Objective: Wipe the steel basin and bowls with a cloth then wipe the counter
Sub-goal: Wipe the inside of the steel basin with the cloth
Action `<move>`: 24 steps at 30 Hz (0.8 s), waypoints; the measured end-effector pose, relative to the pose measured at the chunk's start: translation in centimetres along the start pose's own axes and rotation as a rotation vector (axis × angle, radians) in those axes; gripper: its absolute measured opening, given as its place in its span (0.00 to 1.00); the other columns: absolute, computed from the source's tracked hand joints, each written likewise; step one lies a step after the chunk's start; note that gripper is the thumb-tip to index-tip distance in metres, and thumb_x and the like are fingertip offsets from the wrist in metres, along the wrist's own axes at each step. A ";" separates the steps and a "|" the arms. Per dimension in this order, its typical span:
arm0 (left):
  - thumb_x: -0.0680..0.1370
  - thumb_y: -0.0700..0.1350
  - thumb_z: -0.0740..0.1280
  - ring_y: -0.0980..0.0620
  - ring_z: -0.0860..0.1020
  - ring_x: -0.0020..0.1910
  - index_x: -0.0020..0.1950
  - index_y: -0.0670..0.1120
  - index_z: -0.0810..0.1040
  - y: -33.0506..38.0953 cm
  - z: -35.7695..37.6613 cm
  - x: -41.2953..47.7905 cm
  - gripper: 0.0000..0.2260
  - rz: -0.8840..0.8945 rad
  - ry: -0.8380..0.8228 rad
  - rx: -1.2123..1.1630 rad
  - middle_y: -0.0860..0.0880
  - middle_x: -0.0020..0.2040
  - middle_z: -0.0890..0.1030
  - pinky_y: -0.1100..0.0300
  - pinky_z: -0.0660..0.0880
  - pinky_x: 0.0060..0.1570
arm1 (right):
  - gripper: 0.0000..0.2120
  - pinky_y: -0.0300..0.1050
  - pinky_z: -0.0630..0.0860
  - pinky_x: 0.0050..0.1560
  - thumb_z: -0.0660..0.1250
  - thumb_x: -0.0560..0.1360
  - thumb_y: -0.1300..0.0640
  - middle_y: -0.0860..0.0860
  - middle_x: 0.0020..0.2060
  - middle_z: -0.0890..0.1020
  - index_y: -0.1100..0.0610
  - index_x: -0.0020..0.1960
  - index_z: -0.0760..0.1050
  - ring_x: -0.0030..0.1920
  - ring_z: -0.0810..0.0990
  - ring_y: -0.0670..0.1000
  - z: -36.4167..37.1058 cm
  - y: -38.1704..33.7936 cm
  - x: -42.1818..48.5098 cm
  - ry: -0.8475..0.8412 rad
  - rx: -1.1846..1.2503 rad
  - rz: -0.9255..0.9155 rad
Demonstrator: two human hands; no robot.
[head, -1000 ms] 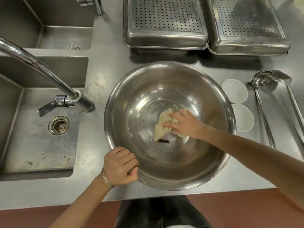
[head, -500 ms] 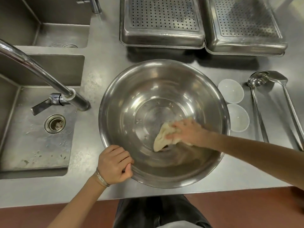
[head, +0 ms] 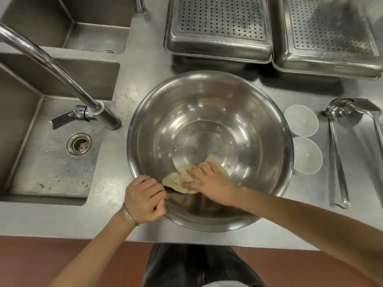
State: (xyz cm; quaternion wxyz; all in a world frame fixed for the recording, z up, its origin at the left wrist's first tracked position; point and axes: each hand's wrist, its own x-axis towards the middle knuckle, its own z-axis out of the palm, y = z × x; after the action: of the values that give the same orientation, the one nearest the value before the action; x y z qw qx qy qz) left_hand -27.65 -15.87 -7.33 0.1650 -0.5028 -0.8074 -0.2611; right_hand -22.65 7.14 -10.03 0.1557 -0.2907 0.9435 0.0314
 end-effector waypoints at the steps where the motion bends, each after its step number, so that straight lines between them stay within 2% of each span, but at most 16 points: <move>1: 0.73 0.42 0.54 0.51 0.70 0.27 0.28 0.46 0.78 -0.1 0.0 -0.1 0.17 0.005 -0.006 -0.001 0.52 0.28 0.77 0.60 0.65 0.35 | 0.32 0.66 0.73 0.53 0.78 0.58 0.54 0.54 0.60 0.77 0.41 0.60 0.74 0.54 0.78 0.62 -0.1 1.4 -1.3 0.012 0.018 -0.030; 3: 0.71 0.41 0.56 0.52 0.72 0.27 0.28 0.47 0.79 -0.1 0.0 -0.2 0.15 0.007 -0.014 -0.012 0.52 0.28 0.78 0.60 0.66 0.35 | 0.31 0.66 0.68 0.59 0.73 0.66 0.54 0.53 0.68 0.68 0.39 0.66 0.68 0.63 0.70 0.63 -0.8 5.0 -3.2 -0.037 0.053 0.070; 5: 0.70 0.41 0.57 0.52 0.72 0.27 0.28 0.46 0.79 0.0 0.0 -0.1 0.15 -0.003 -0.008 -0.007 0.52 0.28 0.78 0.60 0.66 0.36 | 0.30 0.61 0.66 0.63 0.64 0.74 0.54 0.52 0.73 0.58 0.38 0.71 0.57 0.67 0.61 0.63 -1.5 7.2 -3.4 -0.161 0.056 0.332; 7: 0.70 0.41 0.56 0.51 0.72 0.27 0.28 0.46 0.79 0.3 0.1 -0.1 0.15 -0.011 0.006 0.009 0.52 0.28 0.78 0.60 0.67 0.35 | 0.30 0.59 0.70 0.60 0.63 0.75 0.51 0.55 0.71 0.57 0.41 0.73 0.52 0.67 0.60 0.63 -2.5 6.3 -2.4 -0.225 0.098 0.523; 8: 0.71 0.41 0.56 0.51 0.72 0.27 0.28 0.46 0.79 0.4 0.2 -0.1 0.15 -0.011 0.009 0.016 0.51 0.28 0.78 0.59 0.67 0.35 | 0.31 0.60 0.71 0.59 0.62 0.75 0.51 0.56 0.71 0.58 0.43 0.73 0.52 0.67 0.61 0.63 -3.2 5.1 -2.0 -0.240 0.131 0.557; 10: 0.72 0.42 0.55 0.51 0.72 0.27 0.29 0.45 0.79 0.4 0.3 -0.3 0.16 -0.011 0.009 0.023 0.51 0.28 0.78 0.59 0.67 0.35 | 0.28 0.57 0.71 0.57 0.62 0.74 0.50 0.54 0.70 0.60 0.47 0.72 0.57 0.64 0.67 0.60 -4.4 2.2 -2.2 -0.301 0.224 0.462; 12: 0.74 0.43 0.54 0.50 0.73 0.27 0.29 0.45 0.79 0.2 0.2 -0.4 0.19 -0.006 0.003 0.022 0.51 0.29 0.78 0.59 0.67 0.37 | 0.22 0.48 0.70 0.50 0.61 0.74 0.51 0.47 0.67 0.66 0.45 0.68 0.67 0.58 0.73 0.55 -6.0 0.1 -3.3 -0.379 0.398 0.287; 15: 0.76 0.43 0.52 0.50 0.73 0.28 0.30 0.45 0.79 -0.2 0.1 -0.3 0.21 0.018 -0.011 0.025 0.51 0.29 0.78 0.59 0.66 0.38 | 0.20 0.46 0.67 0.47 0.63 0.74 0.51 0.45 0.59 0.73 0.44 0.66 0.71 0.56 0.74 0.52 -8.9 -0.9 -4.4 -0.454 0.546 0.218; 17: 0.77 0.44 0.52 0.50 0.73 0.28 0.30 0.45 0.78 -0.2 0.0 -0.3 0.21 0.031 -0.008 0.033 0.51 0.29 0.78 0.59 0.66 0.38 | 0.19 0.48 0.70 0.48 0.62 0.74 0.51 0.45 0.56 0.74 0.43 0.64 0.71 0.53 0.75 0.52 -10.5 -1.9 -5.2 -0.390 0.505 0.233; 19: 0.77 0.44 0.52 0.49 0.73 0.28 0.29 0.45 0.78 -0.3 0.0 -0.2 0.21 0.039 -0.012 0.047 0.50 0.29 0.77 0.58 0.65 0.38 | 0.18 0.49 0.72 0.47 0.62 0.74 0.50 0.46 0.55 0.74 0.43 0.63 0.72 0.51 0.76 0.52 -11.7 -4.1 -6.1 -0.212 0.424 0.291; 21: 0.76 0.44 0.52 0.49 0.73 0.29 0.29 0.45 0.78 -0.4 -0.1 -0.3 0.20 0.062 -0.012 0.059 0.50 0.28 0.77 0.58 0.65 0.38 | 0.17 0.46 0.73 0.37 0.64 0.70 0.47 0.47 0.52 0.77 0.42 0.59 0.75 0.44 0.79 0.52 -11.7 -7.0 -7.1 -0.016 0.299 0.363; 23: 0.76 0.43 0.53 0.48 0.74 0.29 0.30 0.44 0.78 -1.1 -0.4 -0.4 0.19 0.103 -0.013 0.059 0.50 0.29 0.77 0.58 0.66 0.38 | 0.15 0.39 0.70 0.26 0.62 0.66 0.42 0.45 0.45 0.80 0.40 0.51 0.78 0.36 0.80 0.49 -10.4 -8.8 -8.2 0.055 0.204 0.454; 24: 0.75 0.43 0.54 0.48 0.74 0.29 0.30 0.44 0.78 -1.7 -0.6 -0.4 0.19 0.124 -0.024 0.054 0.50 0.29 0.77 0.58 0.66 0.39 | 0.15 0.38 0.69 0.23 0.60 0.66 0.41 0.46 0.44 0.80 0.40 0.50 0.79 0.36 0.80 0.49 -9.7 -8.9 -8.8 0.065 0.188 0.492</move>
State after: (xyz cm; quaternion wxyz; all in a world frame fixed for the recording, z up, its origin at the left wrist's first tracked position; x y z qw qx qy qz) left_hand -28.96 -17.08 -7.49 0.1846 -0.5504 -0.7833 -0.2224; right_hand -13.47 3.03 2.25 0.1391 -0.0376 0.9891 -0.0287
